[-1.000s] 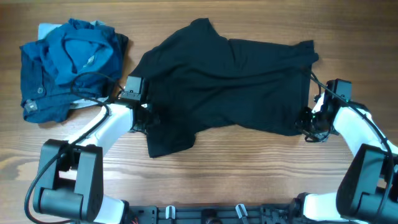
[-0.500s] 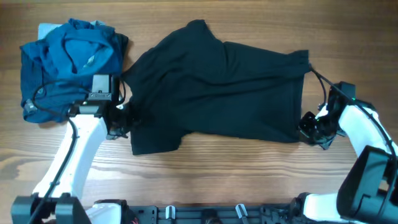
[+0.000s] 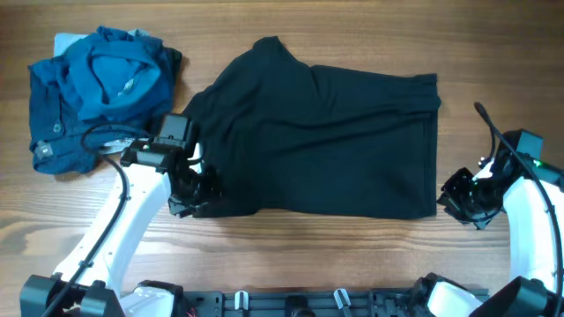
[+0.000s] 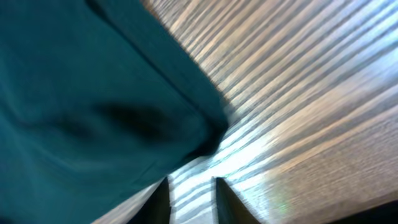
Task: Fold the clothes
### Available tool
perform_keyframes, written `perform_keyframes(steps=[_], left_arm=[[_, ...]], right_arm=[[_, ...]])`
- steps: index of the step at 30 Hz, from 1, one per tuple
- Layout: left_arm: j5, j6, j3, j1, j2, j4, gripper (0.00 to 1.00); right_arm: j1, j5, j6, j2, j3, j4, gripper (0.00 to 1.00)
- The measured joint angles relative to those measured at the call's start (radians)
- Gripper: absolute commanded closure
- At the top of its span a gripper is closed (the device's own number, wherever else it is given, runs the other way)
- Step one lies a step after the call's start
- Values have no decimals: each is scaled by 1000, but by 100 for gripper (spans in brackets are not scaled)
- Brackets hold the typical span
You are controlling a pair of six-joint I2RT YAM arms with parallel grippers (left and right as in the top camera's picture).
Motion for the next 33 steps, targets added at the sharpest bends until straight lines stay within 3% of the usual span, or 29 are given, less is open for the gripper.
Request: perform_keyframes(steps=[2, 8, 10, 12, 17, 21, 26, 29, 33], left_arm=[[3, 3, 22, -18, 0, -8, 32], [3, 8, 61, -20, 0, -7, 28], [-2, 37, 123, -20, 0, -3, 18], [-10, 82, 209, -20, 0, 18, 12], [-14, 136, 368, -20, 2, 175, 11], [-14, 200, 567, -20, 84, 172, 11], [-46, 289, 1044, -20, 462, 189, 10], [-53, 336, 1168, -20, 649, 302, 10], [-60, 438, 1172, -20, 837, 428, 12]], right_arm=[[0, 0, 2, -10, 0, -3, 28], [0, -8, 4, -10, 0, 51, 22], [0, -73, -27, -10, 19, 105, 7], [1, -111, -64, -10, 85, 113, 2], [49, -139, -160, -13, 354, 102, 0], [103, -143, -222, 22, 495, 100, 0], [172, -143, -305, 223, 656, 139, 2], [198, -143, -312, 323, 662, 188, 3], [204, -143, -315, 360, 662, 197, 3]])
